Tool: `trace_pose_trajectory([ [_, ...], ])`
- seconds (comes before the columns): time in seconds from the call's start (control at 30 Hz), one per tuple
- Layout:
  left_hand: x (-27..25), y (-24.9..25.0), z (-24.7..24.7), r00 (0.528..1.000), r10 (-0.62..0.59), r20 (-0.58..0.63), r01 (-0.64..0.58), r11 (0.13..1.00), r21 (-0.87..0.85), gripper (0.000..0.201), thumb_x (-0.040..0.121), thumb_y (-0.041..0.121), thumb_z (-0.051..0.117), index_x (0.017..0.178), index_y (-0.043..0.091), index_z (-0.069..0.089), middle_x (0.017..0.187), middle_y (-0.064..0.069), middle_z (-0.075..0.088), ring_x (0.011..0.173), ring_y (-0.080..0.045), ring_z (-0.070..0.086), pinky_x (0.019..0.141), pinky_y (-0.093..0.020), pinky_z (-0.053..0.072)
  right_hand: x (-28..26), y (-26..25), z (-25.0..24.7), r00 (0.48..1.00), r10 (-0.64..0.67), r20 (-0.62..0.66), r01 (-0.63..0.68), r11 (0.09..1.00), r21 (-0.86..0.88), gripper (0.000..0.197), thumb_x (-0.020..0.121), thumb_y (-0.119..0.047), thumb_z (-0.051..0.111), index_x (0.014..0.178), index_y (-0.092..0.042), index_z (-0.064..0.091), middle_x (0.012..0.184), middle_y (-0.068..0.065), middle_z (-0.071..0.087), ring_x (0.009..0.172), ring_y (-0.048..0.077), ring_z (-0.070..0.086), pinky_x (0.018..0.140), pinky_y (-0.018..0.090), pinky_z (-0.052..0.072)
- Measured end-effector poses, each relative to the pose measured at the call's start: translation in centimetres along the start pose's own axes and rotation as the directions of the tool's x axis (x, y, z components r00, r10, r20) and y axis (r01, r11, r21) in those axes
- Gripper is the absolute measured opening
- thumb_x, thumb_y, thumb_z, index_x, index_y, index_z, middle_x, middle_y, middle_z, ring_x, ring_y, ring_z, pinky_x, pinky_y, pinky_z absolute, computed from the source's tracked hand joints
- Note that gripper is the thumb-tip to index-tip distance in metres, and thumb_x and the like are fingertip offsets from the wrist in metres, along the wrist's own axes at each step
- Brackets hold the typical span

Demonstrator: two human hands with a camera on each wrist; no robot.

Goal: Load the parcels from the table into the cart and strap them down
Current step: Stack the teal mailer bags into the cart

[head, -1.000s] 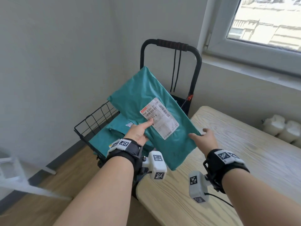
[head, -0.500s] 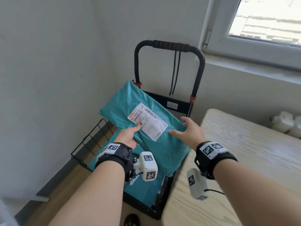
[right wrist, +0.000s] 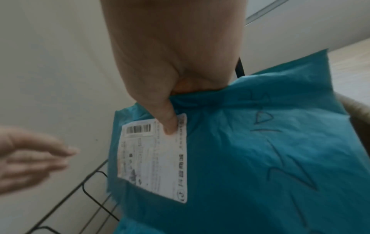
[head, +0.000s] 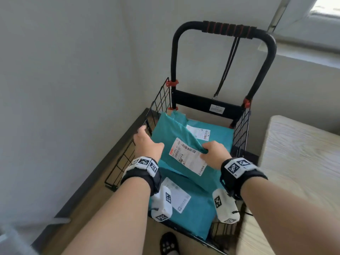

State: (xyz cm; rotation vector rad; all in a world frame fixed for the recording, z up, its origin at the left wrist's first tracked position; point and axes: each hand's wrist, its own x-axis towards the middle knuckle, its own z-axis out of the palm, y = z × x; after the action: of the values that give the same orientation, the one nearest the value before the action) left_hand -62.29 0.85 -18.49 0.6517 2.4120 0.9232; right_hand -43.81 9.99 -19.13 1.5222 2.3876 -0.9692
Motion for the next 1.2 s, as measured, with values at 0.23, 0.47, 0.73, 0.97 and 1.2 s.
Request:
trace_pose_trajectory([
  [0.23,1.5,-0.1,1.7,0.764,0.213,0.61,-0.514,0.772,0.374,0.058,0.078,0.009,0.062,0.13,0.033,0.056,0.14,0.007,0.052,0.121,-0.016,0.054,0.095,-0.031,0.049,1.1,-0.2,3.3,0.971,0.021,0.238,-0.013,0.999,-0.036,0.017,0.086,-0.011,0.058,0.07,-0.013,0.054,0.072,0.001,0.049,0.078,0.022,0.048,0.054,0.026,0.034],
  [0.47,3.3,-5.2,4.4,0.698,0.092,0.71,-0.527,0.737,0.423,0.043,0.085,0.024,0.061,0.125,0.039,0.056,0.132,0.01,0.055,0.114,-0.015,0.056,0.086,-0.026,0.044,2.9,0.7,9.2,0.904,0.071,0.422,-0.087,0.996,0.018,0.014,0.087,-0.012,0.056,0.095,-0.005,0.066,0.084,0.005,0.056,0.079,0.019,0.051,0.068,0.026,0.041],
  [0.73,4.8,-9.4,7.9,0.706,0.021,0.708,-0.482,0.746,0.46,0.013,0.085,0.014,0.069,0.085,0.027,0.072,0.093,0.002,0.072,0.088,-0.018,0.067,0.085,-0.03,0.053,4.7,1.6,14.1,0.865,0.087,0.494,-0.096,0.995,-0.007,0.028,0.089,-0.009,0.052,0.11,-0.011,0.069,0.093,0.006,0.063,0.081,0.018,0.053,0.069,0.026,0.044],
  [0.97,5.1,-10.0,8.7,0.744,0.043,0.667,-0.471,0.742,0.477,0.031,0.078,0.005,0.067,0.091,0.033,0.067,0.103,0.011,0.069,0.098,-0.014,0.064,0.083,-0.029,0.051,4.4,2.5,14.8,0.913,0.117,0.39,-0.108,0.993,-0.045,0.026,0.085,-0.017,0.061,0.11,-0.013,0.068,0.101,0.008,0.068,0.081,0.021,0.057,0.07,0.028,0.048],
  [1.2,5.8,-7.7,7.6,0.736,0.025,0.677,-0.436,0.782,0.445,0.029,0.077,0.006,0.073,0.073,0.033,0.062,0.096,0.012,0.069,0.091,-0.011,0.065,0.086,-0.032,0.054,3.7,2.6,12.1,0.913,0.2,0.355,-0.086,0.946,-0.312,0.019,0.083,-0.008,0.053,0.095,-0.011,0.067,0.08,0.005,0.056,0.07,0.028,0.053,0.058,0.026,0.042],
])
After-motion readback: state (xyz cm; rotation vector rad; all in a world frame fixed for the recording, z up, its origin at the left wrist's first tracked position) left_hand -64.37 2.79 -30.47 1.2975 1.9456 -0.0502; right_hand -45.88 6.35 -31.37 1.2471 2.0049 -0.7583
